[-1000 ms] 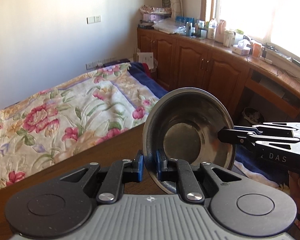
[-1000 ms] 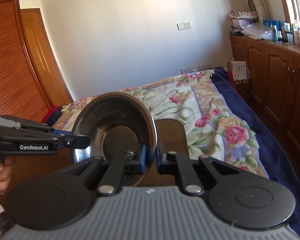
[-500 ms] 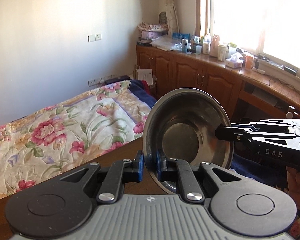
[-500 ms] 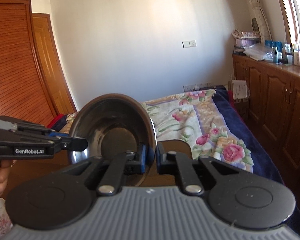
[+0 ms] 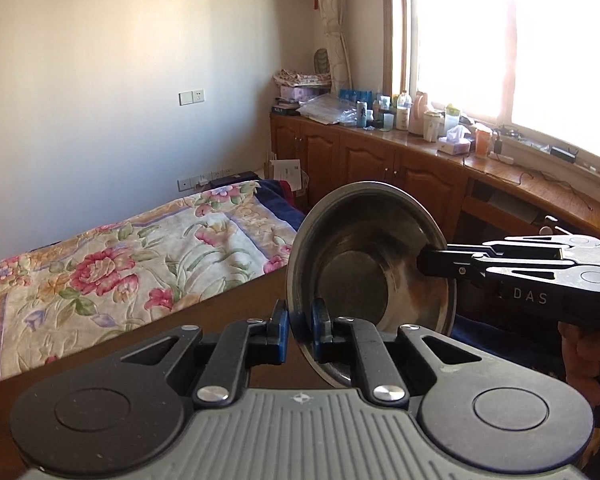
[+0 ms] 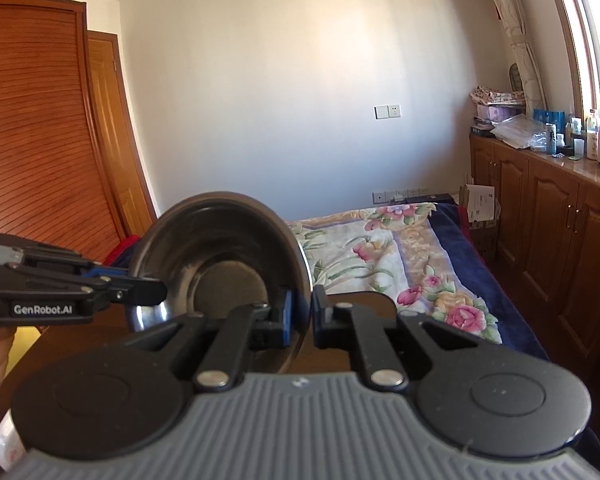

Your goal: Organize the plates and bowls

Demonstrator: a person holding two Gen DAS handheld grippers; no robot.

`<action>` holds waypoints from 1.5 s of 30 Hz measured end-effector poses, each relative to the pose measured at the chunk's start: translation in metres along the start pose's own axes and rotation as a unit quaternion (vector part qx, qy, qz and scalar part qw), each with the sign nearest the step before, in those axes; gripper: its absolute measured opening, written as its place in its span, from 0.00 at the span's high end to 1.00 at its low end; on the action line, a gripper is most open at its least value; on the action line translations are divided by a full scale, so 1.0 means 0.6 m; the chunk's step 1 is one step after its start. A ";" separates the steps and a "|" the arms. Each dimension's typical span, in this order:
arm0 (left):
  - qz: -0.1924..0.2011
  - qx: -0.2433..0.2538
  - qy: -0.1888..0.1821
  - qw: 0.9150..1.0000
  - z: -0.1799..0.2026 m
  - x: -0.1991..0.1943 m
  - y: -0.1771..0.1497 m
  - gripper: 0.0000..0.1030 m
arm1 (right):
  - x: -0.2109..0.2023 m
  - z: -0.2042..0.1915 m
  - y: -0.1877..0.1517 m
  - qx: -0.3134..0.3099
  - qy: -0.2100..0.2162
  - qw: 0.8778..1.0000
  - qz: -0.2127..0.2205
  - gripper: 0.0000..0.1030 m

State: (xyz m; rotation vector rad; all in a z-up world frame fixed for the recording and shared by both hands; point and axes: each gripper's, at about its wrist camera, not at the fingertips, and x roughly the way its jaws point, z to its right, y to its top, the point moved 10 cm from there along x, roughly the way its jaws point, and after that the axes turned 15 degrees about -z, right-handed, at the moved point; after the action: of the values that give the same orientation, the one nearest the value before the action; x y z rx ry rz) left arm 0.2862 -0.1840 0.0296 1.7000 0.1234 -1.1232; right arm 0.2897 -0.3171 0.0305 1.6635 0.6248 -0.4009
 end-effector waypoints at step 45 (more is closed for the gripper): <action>-0.007 -0.047 -0.007 0.999 0.004 -0.033 -0.223 0.88 | -0.016 -0.118 -0.168 -0.010 0.047 0.998 -0.043 0.87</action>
State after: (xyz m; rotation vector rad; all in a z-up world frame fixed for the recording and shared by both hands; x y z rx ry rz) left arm 0.1983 -0.1175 -0.0492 1.6098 0.1776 -1.1221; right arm 0.2155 -0.2393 -0.0305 1.6468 0.7702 -0.3780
